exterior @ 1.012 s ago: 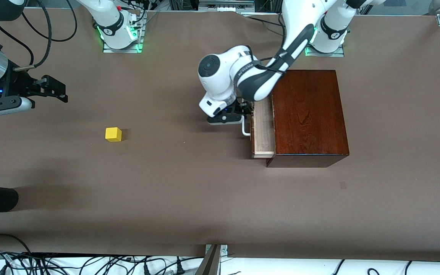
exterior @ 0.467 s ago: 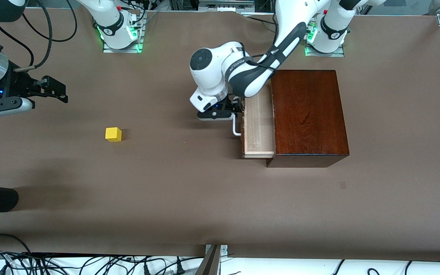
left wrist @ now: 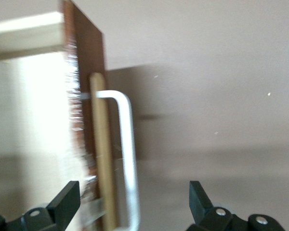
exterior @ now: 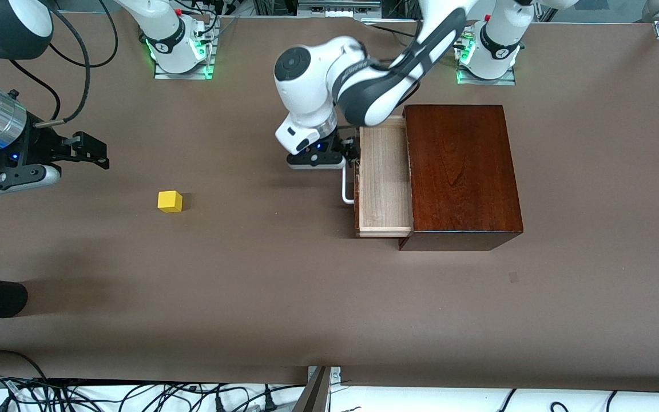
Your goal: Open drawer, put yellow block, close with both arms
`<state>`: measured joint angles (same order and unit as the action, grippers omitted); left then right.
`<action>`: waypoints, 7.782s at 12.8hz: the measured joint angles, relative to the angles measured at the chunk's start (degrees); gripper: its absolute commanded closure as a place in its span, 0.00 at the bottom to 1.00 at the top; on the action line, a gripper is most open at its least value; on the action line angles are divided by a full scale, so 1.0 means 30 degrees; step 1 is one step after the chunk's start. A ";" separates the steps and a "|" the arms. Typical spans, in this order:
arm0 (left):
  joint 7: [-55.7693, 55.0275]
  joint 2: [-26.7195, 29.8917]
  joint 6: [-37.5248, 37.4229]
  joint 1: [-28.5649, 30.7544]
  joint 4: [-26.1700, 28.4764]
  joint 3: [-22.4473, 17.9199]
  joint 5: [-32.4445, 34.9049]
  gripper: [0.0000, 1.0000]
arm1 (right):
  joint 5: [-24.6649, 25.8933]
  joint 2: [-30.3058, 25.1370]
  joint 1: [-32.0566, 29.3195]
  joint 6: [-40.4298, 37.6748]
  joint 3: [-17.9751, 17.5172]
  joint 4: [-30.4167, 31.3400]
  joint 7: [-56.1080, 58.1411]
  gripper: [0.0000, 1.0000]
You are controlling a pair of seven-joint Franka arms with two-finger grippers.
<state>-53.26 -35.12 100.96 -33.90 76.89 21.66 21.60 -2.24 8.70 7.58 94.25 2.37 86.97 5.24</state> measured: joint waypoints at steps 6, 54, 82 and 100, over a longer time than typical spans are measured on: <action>0.6478 0.4728 -0.4790 0.4633 -0.0152 -0.0074 -0.2623 0.00 | 0.0041 0.2013 0.0008 -0.0008 -0.0005 0.0221 0.0006 0.00; 1.6738 1.1851 -0.2777 1.0562 0.6205 -0.6403 -0.7313 0.00 | 0.2573 0.3233 0.7298 0.4019 -0.2178 0.0510 0.3117 0.87; 1.6738 1.1847 -0.2836 1.0553 0.6183 -0.6400 -0.7313 0.00 | 0.3946 1.3516 1.5622 0.5547 -0.2318 -0.8748 0.7691 0.60; 1.7378 1.1723 -0.4321 1.0116 0.6150 -0.3336 -0.9074 0.00 | 0.1364 0.7814 0.8743 0.3048 -0.1332 -0.9886 0.7248 0.00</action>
<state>-1.12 0.05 88.00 -3.56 95.34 11.66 -5.62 1.85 32.14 33.81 103.40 -1.63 57.31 26.99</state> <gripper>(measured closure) 0.000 0.000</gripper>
